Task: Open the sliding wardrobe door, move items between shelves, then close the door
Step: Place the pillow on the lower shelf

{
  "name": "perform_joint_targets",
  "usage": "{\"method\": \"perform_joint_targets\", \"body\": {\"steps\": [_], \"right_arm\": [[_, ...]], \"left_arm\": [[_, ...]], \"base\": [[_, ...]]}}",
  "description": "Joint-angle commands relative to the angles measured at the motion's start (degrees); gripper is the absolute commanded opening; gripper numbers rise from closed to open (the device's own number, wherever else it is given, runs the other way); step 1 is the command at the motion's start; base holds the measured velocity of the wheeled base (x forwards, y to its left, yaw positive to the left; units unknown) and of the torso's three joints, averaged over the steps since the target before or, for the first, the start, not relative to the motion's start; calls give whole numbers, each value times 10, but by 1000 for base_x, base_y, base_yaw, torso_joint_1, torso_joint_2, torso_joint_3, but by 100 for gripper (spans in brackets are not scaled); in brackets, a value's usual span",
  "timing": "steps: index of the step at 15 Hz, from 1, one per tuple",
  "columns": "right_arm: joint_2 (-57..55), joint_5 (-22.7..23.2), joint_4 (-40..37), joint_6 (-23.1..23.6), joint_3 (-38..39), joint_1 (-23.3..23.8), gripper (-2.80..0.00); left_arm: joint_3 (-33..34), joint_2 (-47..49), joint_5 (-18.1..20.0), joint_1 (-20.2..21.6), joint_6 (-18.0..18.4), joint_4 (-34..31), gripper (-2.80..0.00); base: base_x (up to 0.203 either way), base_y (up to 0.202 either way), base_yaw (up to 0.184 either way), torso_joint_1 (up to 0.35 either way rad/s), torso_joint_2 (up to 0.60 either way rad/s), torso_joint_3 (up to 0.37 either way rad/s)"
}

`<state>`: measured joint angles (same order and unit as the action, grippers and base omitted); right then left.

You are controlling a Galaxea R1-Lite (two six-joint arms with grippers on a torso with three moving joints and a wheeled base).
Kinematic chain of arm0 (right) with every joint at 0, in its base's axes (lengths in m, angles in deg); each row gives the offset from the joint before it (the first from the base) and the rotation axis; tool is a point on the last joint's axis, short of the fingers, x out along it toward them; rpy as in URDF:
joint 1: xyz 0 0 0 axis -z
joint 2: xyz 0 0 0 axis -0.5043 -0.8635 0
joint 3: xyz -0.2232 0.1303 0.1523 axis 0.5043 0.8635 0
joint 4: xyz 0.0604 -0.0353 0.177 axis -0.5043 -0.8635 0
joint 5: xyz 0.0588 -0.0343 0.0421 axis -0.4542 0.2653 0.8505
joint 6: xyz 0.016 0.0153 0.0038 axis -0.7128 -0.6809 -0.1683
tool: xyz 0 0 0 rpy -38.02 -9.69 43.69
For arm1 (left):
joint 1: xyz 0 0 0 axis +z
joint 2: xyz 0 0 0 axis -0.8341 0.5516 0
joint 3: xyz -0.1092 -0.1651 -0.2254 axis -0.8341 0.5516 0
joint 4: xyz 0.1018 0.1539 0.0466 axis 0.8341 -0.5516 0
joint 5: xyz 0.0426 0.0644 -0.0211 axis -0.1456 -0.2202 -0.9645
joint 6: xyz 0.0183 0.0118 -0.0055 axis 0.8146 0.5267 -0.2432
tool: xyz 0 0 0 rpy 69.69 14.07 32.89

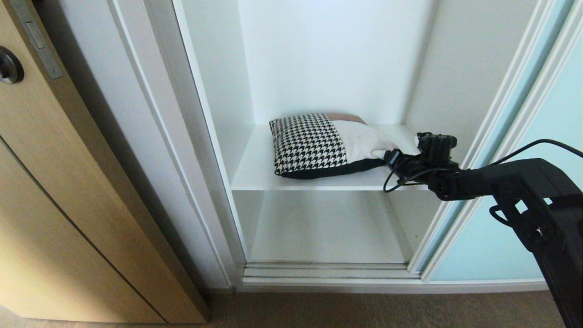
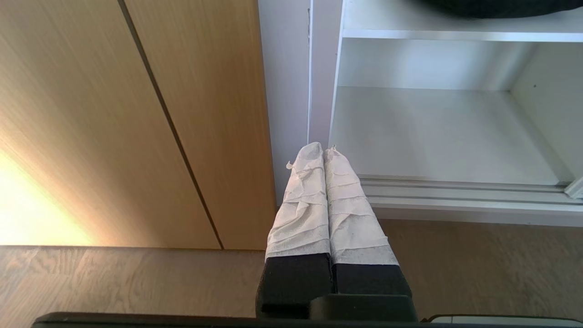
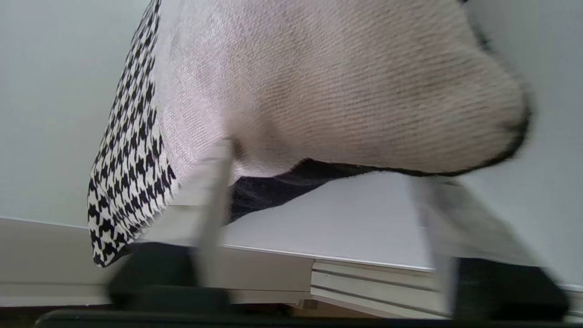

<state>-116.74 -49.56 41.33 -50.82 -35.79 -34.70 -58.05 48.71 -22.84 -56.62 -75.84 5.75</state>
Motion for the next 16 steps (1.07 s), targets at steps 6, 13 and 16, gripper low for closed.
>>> {"method": "perform_joint_targets", "body": {"steps": [6,13,16], "right_arm": [[-2,1,2,13,-2,0,-280],[20,-7,-5,9,8,1,-280],[73,-12,-20,10,61,11,-280]], "left_arm": [[0,1,0,0,0,0,-280],[0,1,0,0,0,0,-280],[0,1,0,0,0,0,-280]], "base": [[0,0,0,0,0,0],[0,0,0,0,0,0],[0,0,0,0,0,0]]}}
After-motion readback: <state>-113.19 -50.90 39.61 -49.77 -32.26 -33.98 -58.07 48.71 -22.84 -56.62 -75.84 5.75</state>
